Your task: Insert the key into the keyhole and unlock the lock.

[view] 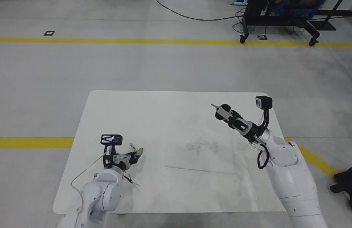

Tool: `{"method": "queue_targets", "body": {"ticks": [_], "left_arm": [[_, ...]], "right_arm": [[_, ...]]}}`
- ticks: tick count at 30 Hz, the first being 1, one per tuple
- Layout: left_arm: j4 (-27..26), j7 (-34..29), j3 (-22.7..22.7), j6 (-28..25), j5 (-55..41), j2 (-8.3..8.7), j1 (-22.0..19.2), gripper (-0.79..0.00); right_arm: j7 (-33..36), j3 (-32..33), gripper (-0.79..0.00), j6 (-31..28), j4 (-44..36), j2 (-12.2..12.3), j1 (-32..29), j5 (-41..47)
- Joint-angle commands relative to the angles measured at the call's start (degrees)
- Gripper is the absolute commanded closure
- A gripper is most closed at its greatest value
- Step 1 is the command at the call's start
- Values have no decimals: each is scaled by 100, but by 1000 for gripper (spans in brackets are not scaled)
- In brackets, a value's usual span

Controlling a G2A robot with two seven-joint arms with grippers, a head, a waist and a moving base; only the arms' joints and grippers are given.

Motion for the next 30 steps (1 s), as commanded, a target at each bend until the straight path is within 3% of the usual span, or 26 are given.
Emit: {"method": "queue_targets", "body": {"ticks": [1,4,8,11,16,18,30], "left_arm": [[70,-49,45,43,-8,-19,-102,-751],[197,-183,106,85,-26,-48,-261,-702],[324,-347,227,10,11,-78,-420,-422],[381,-411,278,-15,6,-99,-490,-351],[411,-418,264,-37,-68,-124,-517,-166],[401,-414,230,-62,-94,-128,-517,-22],[329,-466,-81,-465,-942,-160,-519,0]], "right_arm": [[0,0,0,0,0,0,0,0],[0,0,0,0,0,0,0,0],[0,0,0,0,0,0,0,0],[0,0,0,0,0,0,0,0],[0,0,0,0,0,0,0,0],[0,0,0,0,0,0,0,0],[0,0,0,0,0,0,0,0]]}}
